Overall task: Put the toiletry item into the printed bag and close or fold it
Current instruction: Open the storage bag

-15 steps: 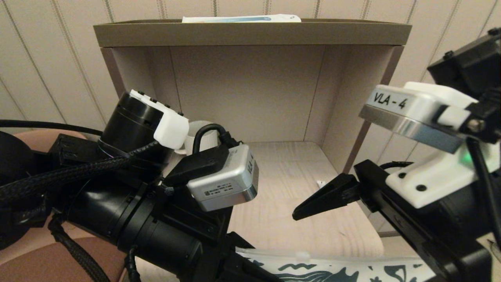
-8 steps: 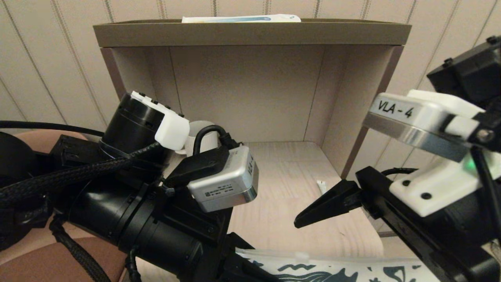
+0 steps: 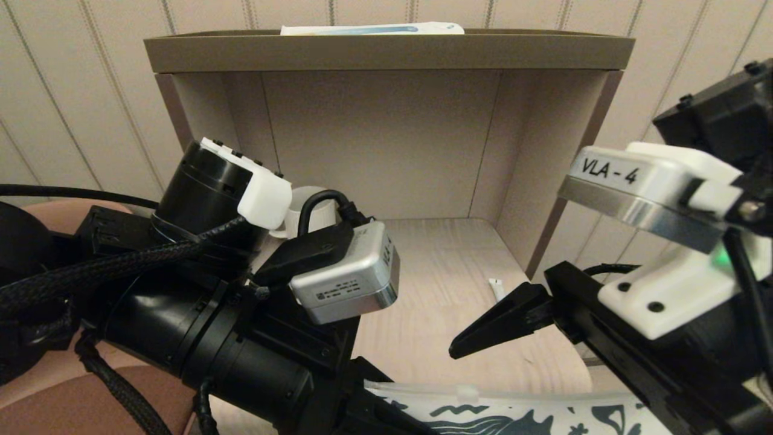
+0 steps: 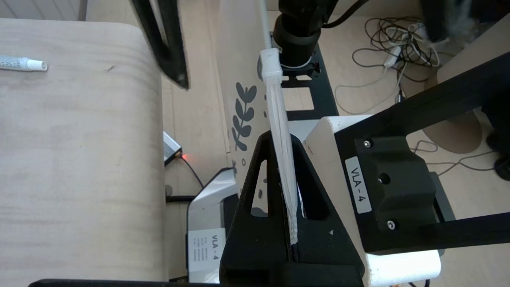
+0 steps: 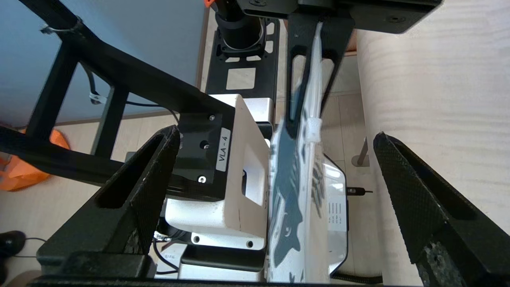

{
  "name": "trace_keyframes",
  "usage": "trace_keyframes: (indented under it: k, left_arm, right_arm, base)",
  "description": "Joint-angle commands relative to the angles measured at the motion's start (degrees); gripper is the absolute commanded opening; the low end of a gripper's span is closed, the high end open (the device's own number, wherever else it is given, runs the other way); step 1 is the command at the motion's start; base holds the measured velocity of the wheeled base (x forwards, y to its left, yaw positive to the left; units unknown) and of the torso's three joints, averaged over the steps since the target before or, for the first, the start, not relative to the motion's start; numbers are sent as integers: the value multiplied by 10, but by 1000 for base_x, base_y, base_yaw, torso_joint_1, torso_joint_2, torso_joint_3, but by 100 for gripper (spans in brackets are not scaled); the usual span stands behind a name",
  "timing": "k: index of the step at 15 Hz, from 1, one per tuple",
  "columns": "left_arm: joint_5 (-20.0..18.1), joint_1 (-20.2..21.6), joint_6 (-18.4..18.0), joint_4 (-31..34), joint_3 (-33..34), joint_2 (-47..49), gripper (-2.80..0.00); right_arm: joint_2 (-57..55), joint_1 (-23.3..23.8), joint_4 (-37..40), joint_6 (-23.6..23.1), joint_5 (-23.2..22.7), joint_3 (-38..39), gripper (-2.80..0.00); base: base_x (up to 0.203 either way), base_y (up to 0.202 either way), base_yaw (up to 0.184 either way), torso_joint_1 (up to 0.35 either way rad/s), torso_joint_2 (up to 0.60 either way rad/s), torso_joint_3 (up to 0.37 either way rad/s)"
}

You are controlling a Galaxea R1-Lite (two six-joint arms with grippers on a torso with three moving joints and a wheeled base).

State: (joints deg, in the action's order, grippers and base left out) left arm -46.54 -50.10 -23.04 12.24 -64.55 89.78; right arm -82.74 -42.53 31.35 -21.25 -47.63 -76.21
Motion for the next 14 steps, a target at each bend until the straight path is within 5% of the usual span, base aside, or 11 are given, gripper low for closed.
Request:
trace_keyframes:
  k: [1, 14]
  left_arm:
    - [-2, 0, -1, 1, -1, 0, -280]
    - [-3, 0, -1, 1, 1, -4, -280]
  right_arm:
    - [0, 0, -2, -1, -2, 4, 0]
    - [-2, -4, -6, -2, -2, -5, 0]
  base:
    - [0, 0, 0, 0, 0, 0]
    - [0, 0, 0, 0, 0, 0]
